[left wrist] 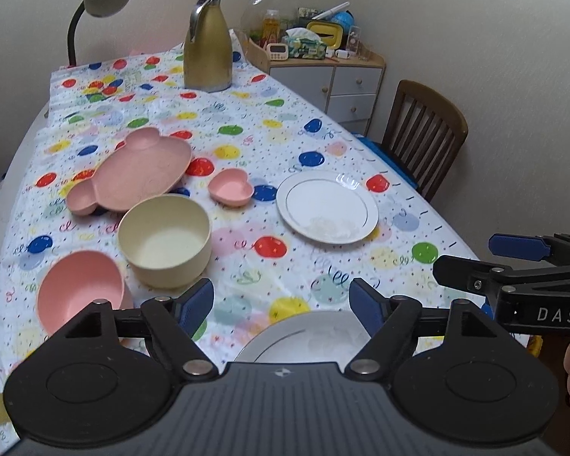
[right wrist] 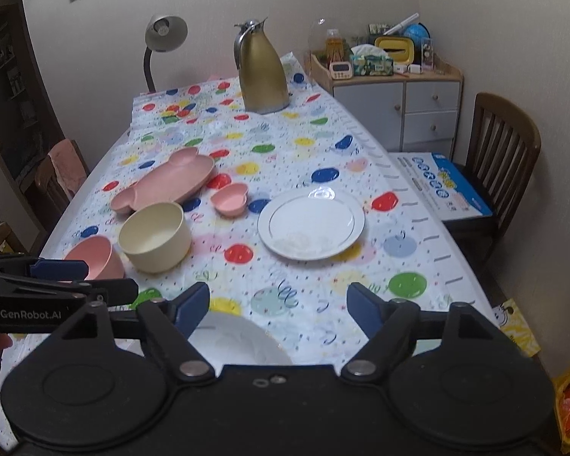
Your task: Organize plates and bowls
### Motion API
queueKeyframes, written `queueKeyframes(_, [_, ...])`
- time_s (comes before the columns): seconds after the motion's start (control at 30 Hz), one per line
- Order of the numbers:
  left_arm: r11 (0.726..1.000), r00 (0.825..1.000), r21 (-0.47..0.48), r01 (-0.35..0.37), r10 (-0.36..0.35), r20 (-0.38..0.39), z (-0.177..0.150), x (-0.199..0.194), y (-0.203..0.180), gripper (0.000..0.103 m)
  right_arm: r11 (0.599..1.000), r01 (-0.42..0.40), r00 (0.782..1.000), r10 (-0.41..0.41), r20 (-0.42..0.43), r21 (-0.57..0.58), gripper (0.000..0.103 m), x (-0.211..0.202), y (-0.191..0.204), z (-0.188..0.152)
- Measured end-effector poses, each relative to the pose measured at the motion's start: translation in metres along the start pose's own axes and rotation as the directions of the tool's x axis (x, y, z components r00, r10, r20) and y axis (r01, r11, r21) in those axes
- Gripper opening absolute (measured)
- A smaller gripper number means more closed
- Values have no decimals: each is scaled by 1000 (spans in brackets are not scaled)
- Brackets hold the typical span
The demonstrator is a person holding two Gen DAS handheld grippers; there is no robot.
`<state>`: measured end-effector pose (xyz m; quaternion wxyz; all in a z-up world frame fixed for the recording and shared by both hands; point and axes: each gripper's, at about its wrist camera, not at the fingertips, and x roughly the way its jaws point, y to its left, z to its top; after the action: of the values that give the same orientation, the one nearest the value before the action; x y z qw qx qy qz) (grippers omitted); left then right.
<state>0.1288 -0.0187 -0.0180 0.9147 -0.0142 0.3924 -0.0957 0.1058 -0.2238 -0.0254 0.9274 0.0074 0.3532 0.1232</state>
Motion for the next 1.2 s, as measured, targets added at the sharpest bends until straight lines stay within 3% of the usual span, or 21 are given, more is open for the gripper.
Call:
queueKeyframes(0.23, [1000, 1000, -9, -16, 16, 11, 17, 25, -10, 81, 1000, 4, 999, -2, 46, -30, 101, 11, -14, 15])
queueKeyframes(0.43, [999, 999, -35, -40, 39, -10, 34, 60, -20, 81, 998, -11, 998, 15, 66, -57, 102, 32, -34, 31])
queueKeyframes(0.67, [994, 997, -94, -49, 43, -67, 55, 111, -24, 81, 997, -23, 1000, 24, 11, -71, 102, 80, -67, 56])
queueKeyframes(0.97, [983, 987, -167, -73, 48, -152, 68, 166, -14, 81, 994, -50, 994, 39, -103, -97, 96, 152, -96, 78])
queueKeyframes(1.2, [977, 981, -186, -103, 69, -182, 72, 196, -10, 81, 992, -104, 980, 91, -176, -66, 78, 194, -110, 89])
